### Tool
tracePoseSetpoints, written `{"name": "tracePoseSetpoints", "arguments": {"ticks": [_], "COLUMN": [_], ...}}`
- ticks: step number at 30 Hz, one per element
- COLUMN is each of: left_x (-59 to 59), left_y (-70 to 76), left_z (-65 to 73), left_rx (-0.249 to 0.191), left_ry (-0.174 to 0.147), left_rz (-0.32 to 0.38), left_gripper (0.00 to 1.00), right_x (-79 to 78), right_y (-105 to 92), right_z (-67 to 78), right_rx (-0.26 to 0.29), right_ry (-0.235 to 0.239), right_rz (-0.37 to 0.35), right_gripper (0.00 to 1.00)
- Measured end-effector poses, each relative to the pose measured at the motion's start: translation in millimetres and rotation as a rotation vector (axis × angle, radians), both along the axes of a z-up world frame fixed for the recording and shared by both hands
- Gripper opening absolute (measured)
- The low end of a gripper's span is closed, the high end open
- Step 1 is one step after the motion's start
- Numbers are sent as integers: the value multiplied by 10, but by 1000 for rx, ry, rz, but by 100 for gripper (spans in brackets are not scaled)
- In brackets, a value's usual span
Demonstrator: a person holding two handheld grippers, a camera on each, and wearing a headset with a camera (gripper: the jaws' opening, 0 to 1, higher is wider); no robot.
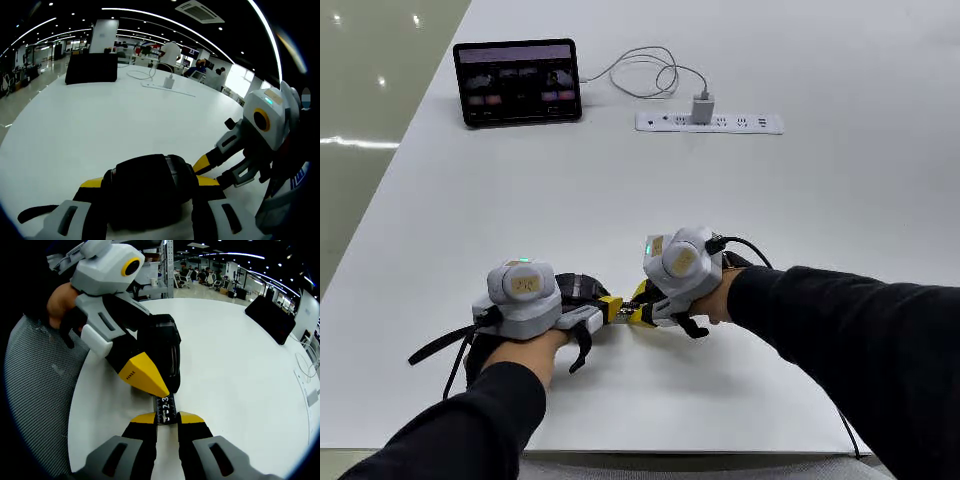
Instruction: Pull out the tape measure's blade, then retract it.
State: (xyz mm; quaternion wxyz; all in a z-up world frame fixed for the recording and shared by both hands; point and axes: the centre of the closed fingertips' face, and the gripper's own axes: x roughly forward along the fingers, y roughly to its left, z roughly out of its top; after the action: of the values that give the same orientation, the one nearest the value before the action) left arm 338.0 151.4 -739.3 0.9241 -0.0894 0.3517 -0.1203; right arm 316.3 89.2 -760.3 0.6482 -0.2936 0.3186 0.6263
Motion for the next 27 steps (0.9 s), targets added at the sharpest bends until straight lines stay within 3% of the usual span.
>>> {"name": "tracePoseSetpoints", "arguments": {"ticks": [15, 27], "left_x": [8, 6], "left_y": [6, 10], "left_z": [2, 9], "left_rx": [-5, -10], "left_ry": [1, 2], "left_rz": [6, 10], "left_gripper": [64, 64], "right_x": [15, 9], "right_y": [20, -53], "right_z": [9, 7], "right_rx": [22, 25], "right_ry": [15, -28], "right_rz": [-8, 28], "right_gripper": [12, 12]}}
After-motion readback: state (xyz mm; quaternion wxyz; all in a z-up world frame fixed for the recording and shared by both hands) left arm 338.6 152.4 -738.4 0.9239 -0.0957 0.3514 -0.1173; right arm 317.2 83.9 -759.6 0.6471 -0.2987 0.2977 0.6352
